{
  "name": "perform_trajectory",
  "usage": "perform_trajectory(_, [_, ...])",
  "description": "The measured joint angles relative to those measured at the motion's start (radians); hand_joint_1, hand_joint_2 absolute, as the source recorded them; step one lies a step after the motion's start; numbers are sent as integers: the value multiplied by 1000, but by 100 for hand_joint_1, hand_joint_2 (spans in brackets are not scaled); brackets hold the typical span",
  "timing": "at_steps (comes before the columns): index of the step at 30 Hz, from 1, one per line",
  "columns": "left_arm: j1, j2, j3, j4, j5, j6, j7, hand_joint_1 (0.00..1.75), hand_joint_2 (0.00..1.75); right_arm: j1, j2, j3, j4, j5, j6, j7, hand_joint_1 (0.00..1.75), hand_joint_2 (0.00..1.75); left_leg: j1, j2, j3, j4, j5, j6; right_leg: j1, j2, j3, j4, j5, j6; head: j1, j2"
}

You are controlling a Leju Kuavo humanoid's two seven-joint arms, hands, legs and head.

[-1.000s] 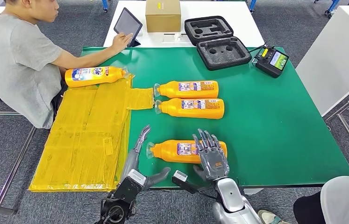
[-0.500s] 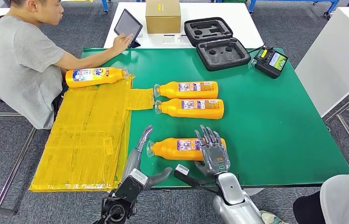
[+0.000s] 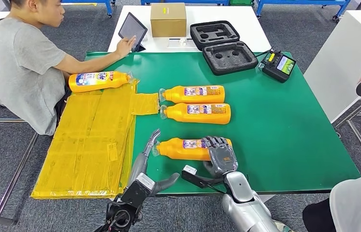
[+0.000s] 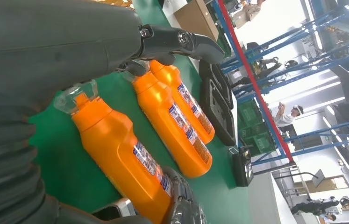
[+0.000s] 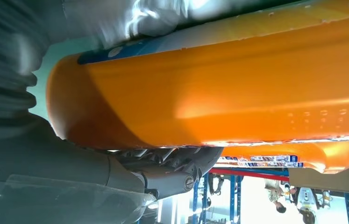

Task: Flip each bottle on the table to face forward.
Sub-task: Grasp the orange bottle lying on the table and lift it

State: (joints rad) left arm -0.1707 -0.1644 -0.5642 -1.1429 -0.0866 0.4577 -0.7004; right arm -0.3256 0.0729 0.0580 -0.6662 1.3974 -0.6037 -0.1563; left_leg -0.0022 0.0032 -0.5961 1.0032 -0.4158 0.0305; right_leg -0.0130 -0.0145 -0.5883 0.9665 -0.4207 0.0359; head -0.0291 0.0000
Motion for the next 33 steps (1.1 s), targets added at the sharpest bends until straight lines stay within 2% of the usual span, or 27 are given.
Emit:
perform_trajectory(10, [-17, 0, -5, 13, 3, -3, 0, 0, 175, -22, -5, -6, 15, -19, 67, 0, 175, 175, 0, 4, 9, 0, -3, 1, 0, 4, 8, -1, -2, 2, 0, 0])
perform_trajectory(20, [-27, 0, -10, 21, 7, -1, 0, 0, 175, -31, -10, -10, 29, -40, 78, -13, 175, 175, 0, 4, 14, 0, -4, 2, 0, 4, 15, -3, -3, 2, 0, 0])
perform_trajectory(22, [-27, 0, -13, 21, 9, 5, 0, 0, 175, -33, -10, -22, 31, -93, 87, -58, 175, 175, 0, 4, 15, 0, -4, 3, 0, 4, 15, -4, -3, 3, 0, 0])
perform_trajectory(28, [-27, -1, -23, 0, 30, 53, 0, 0, 175, -32, -5, -112, 28, -387, 134, -303, 175, 175, 0, 9, 19, 0, -7, 4, 0, 8, 19, -5, -3, 4, 0, 0])
perform_trajectory(33, [-19, -5, -23, -50, 71, 137, -1, 0, 175, -5, 3, -154, 3, -552, 134, -398, 175, 175, 0, 9, 16, 0, -5, 5, 0, 9, 27, -5, 1, 3, 0, 0])
